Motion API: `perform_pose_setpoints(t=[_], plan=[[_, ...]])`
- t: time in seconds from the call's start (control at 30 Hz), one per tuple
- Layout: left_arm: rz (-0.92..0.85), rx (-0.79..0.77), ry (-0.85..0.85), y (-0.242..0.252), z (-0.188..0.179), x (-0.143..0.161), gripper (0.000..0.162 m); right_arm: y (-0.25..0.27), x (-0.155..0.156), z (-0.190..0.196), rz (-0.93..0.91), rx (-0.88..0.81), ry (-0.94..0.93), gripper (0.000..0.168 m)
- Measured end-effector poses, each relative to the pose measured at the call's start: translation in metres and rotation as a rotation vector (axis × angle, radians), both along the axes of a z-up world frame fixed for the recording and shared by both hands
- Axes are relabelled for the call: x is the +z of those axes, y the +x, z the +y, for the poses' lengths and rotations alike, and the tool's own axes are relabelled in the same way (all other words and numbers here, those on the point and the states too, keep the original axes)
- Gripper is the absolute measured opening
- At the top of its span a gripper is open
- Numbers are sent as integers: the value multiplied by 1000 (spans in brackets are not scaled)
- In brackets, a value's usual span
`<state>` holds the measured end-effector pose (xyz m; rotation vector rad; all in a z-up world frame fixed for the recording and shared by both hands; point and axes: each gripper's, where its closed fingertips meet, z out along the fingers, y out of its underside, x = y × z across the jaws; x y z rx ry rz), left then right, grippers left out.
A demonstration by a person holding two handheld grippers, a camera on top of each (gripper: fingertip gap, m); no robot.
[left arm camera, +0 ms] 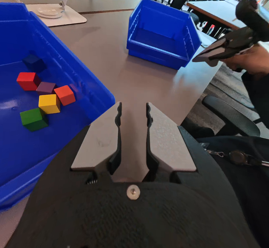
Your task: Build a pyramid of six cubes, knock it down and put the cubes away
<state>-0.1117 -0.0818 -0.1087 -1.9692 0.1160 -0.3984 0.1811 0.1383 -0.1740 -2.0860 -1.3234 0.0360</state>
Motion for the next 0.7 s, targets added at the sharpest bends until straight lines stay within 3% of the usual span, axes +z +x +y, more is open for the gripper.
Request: perform_pose_setpoints(t=[0.07,0.1,0.13,0.23,0.3,0.37,0.47,0.57,0.6,0.7], plan=[[-18,25,36,-6,-7,8,40,31,11,19,100,-107,-34,0],[-14,54,59,-11,-10,14,53,45,19,27,138,-157,-37,0],[-7,73,83,-15,-14,20,53,52,30,28,182,-173,-35,0],[34,103,132,-20,-25,35,54,16,79,-6,434,9,-23,19],[75,125,104,-25,-26,29,55,-23,100,-37,527,158,1,22],[63,128,64,-24,-23,16,57,-57,93,-52,466,229,11,23],[24,83,45,-12,-20,0,57,-90,56,-53,253,258,6,27],[61,57,-67,-11,-24,-32,63,-78,33,-20,17,162,123,0],[59,44,-71,-10,-27,-37,52,-70,31,-15,-1,134,133,0],[35,52,-81,-16,-34,-46,61,-33,27,1,-44,41,127,0]])
